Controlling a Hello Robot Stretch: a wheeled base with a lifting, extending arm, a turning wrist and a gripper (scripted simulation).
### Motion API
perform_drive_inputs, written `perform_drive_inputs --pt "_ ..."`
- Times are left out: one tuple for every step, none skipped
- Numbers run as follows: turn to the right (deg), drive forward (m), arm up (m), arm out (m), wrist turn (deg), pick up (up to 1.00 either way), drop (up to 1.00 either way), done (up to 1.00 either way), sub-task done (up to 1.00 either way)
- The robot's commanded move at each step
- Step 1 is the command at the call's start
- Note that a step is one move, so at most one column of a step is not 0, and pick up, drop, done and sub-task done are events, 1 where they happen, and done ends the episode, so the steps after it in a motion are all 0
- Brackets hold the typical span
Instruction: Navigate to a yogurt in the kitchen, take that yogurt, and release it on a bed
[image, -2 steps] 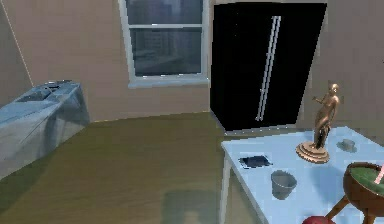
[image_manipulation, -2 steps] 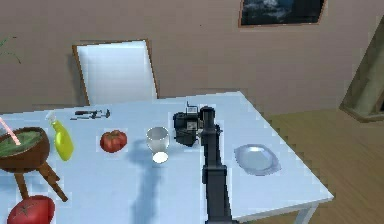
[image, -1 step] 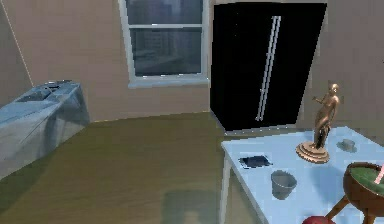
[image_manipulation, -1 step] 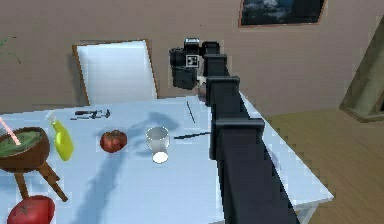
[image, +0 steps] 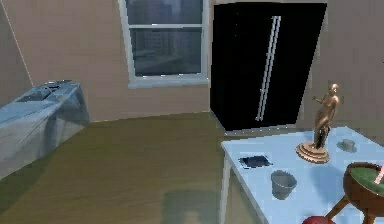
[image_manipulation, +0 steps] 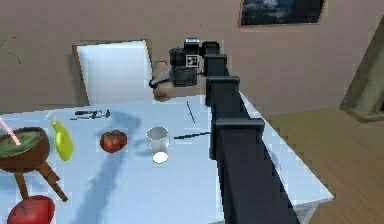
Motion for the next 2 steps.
perform_drive_inputs --pt "0.0 0.00 0.00 0.00 -45.0 0.00 0.00 0.00 0.00" --pt "0.0 0.00 0.00 0.00 -45.0 0.00 0.00 0.00 0.00"
